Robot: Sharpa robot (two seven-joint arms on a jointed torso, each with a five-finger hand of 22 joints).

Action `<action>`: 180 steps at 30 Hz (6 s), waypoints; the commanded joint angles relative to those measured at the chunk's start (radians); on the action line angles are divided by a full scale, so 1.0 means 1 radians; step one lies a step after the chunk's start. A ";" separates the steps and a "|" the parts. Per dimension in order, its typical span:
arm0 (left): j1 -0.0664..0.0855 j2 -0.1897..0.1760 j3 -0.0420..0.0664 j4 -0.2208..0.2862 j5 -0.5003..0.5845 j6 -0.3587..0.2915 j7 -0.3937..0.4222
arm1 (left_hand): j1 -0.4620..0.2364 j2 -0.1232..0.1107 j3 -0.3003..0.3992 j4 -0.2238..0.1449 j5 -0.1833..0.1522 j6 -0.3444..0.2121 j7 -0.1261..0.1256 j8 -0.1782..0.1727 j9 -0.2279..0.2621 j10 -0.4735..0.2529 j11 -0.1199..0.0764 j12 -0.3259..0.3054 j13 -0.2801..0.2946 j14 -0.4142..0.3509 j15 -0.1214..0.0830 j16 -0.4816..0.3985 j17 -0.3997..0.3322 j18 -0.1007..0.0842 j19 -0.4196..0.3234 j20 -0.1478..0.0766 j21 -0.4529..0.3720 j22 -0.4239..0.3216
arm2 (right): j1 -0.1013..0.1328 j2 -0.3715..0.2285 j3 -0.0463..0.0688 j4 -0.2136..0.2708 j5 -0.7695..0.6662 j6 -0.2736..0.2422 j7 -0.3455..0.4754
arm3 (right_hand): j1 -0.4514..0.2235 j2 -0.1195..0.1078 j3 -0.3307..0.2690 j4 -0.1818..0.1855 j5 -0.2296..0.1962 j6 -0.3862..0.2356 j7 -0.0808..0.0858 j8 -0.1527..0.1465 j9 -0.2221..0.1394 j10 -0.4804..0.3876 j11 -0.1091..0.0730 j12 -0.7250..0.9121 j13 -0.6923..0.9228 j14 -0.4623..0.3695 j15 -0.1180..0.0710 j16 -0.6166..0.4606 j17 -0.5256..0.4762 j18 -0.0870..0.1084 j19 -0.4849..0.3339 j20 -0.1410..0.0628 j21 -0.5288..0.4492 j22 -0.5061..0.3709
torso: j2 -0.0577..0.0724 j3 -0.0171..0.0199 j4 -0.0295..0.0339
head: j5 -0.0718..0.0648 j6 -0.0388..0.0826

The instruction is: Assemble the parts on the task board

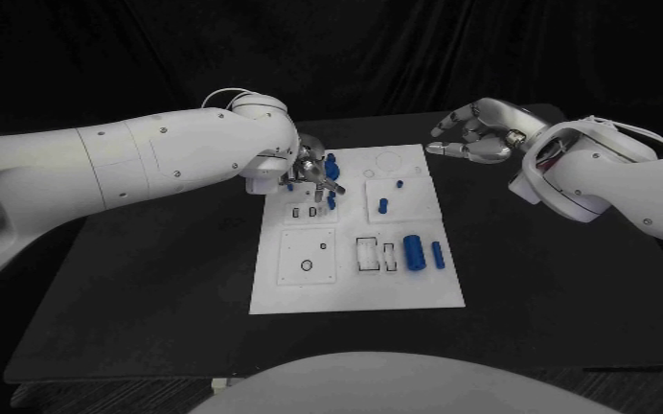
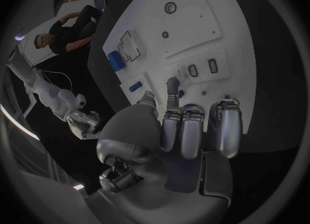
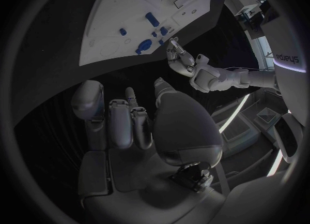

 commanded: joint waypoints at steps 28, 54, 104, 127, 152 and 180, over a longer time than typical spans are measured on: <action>-0.008 0.065 0.001 -0.103 -0.003 0.080 -0.011 | 0.019 0.001 0.099 -0.065 0.026 -0.004 0.014 -0.130 0.013 0.104 0.005 0.003 0.263 0.102 0.003 0.003 0.263 -0.012 -0.017 0.009 -0.021 0.060 | -0.018 0.020 0.001 -0.025 0.000 -0.024 -0.001 | 0.004 0.006 -0.002 0.000 0.009 0.005 0.003 -0.007 -0.002 0.035 0.010 -0.010 0.184 0.038 0.010 -0.006 0.008 0.007 -0.003 0.007 -0.014 0.118 | -0.011 -0.0023 -0.0113 | 0.000 0.000; -0.039 0.091 0.001 -0.155 -0.003 0.071 0.019 | 0.004 0.002 0.121 -0.068 0.020 0.007 0.014 -0.149 0.025 0.104 0.005 0.003 0.263 0.102 0.003 0.003 0.263 -0.010 -0.025 0.010 -0.029 0.052 | -0.024 0.027 0.001 -0.032 0.000 -0.013 0.001 | 0.005 0.007 -0.003 0.000 0.010 0.007 0.004 -0.007 -0.003 0.032 0.011 -0.012 0.181 0.038 0.010 -0.007 0.006 0.007 -0.004 0.007 -0.017 0.117 | -0.020 -0.0032 -0.0034 | -0.013 0.000; -0.073 0.135 0.001 -0.227 -0.003 0.075 0.058 | 0.007 -0.022 0.197 -0.122 0.038 0.020 0.012 -0.200 0.056 0.104 0.003 0.003 0.263 0.102 0.002 0.003 0.263 -0.007 -0.031 0.009 -0.042 0.047 | -0.036 0.032 0.001 -0.046 0.000 0.006 -0.010 | 0.008 0.013 -0.005 0.000 0.012 0.009 0.007 -0.010 -0.007 0.023 0.015 -0.018 0.170 0.032 0.014 -0.024 -0.012 0.012 -0.012 0.009 -0.049 0.109 | -0.024 -0.0059 -0.0043 | -0.022 0.000; -0.081 0.139 0.001 -0.236 -0.003 0.081 0.068 | -0.008 -0.049 0.306 -0.184 0.075 0.030 0.010 -0.245 0.089 0.104 0.001 0.003 0.263 0.102 0.000 0.003 0.263 -0.007 -0.031 0.007 -0.051 0.049 | -0.036 0.036 0.001 -0.051 0.000 0.013 -0.010 | 0.012 0.012 -0.007 -0.002 0.012 0.012 0.008 -0.010 -0.009 0.020 0.016 -0.020 0.167 0.028 0.015 -0.034 -0.025 0.015 -0.018 0.011 -0.067 0.105 | -0.025 -0.0071 -0.0017 | -0.023 0.000; -0.081 0.047 0.001 -0.146 -0.003 0.022 0.050 | -0.125 -0.134 0.596 -0.301 0.174 0.052 0.010 -0.299 0.178 0.104 0.000 0.003 0.263 0.102 -0.002 0.003 0.263 -0.007 -0.021 0.005 -0.061 0.065 | -0.043 0.033 0.001 -0.055 0.000 0.029 -0.015 | 0.020 0.018 -0.010 -0.002 0.012 0.017 0.010 -0.014 -0.014 -0.001 0.019 -0.035 0.143 0.013 0.018 -0.071 -0.066 0.023 -0.035 0.014 -0.124 0.090 | -0.027 -0.0068 0.0002 | -0.004 0.000; -0.082 0.006 0.000 -0.104 -0.003 -0.023 0.017 | -0.162 -0.132 0.622 -0.287 0.166 0.052 0.014 -0.312 0.188 0.104 0.002 0.003 0.263 0.102 -0.001 0.003 0.263 -0.007 -0.022 0.006 -0.065 0.065 | -0.050 0.020 0.001 -0.049 0.001 0.067 -0.034 | 0.024 0.023 -0.013 -0.001 0.014 0.017 0.011 -0.018 -0.020 -0.019 0.020 -0.048 0.123 0.002 0.019 -0.098 -0.096 0.030 -0.049 0.016 -0.171 0.078 | -0.025 -0.0077 0.0003 | 0.016 0.000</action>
